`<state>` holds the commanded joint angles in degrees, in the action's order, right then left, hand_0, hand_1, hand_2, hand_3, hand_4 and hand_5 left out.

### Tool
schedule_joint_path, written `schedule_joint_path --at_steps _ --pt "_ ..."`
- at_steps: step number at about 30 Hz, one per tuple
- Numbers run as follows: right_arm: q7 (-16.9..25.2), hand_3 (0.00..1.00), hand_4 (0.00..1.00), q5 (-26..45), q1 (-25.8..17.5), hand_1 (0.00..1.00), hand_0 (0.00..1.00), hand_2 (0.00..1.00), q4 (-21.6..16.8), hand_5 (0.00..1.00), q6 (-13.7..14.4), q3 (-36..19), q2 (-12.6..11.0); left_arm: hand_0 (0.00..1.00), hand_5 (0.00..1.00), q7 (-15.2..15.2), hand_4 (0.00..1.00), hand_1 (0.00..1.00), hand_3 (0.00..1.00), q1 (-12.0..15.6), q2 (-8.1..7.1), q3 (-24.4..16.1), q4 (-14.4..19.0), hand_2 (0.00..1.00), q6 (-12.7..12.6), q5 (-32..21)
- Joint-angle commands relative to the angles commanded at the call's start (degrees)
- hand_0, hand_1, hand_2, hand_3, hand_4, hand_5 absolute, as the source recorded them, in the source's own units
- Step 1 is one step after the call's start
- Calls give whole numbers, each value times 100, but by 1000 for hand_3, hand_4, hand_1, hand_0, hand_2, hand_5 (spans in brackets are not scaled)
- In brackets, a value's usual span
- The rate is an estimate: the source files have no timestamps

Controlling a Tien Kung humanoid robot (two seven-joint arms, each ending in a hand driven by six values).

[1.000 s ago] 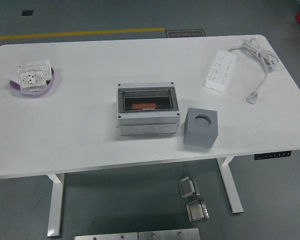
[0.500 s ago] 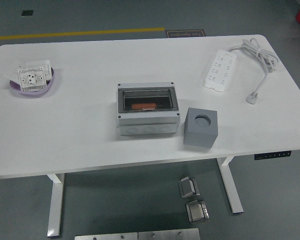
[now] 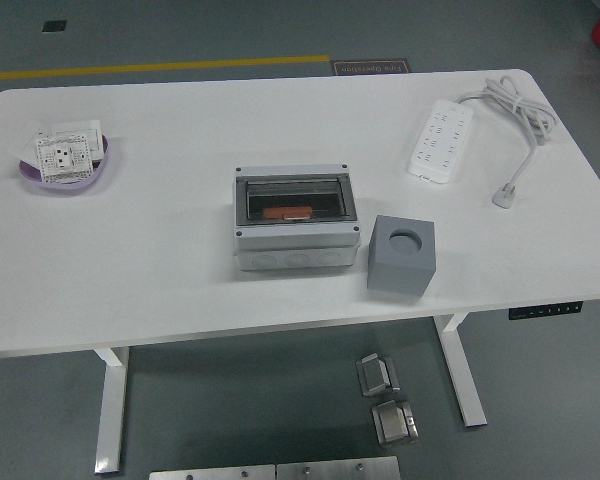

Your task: Pick up the cylinder from the cube,place it in the box,flap close box

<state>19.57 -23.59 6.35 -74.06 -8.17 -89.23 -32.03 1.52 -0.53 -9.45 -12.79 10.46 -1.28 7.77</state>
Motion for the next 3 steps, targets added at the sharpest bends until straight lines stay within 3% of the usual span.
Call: schedule_joint_path --at_steps 3 --pt "-14 946 910 -8 -6 989 998 981 2 876 4 -15 -9 653 236 95 580 656 584 -28 -23 378 8 551 -13 -382"
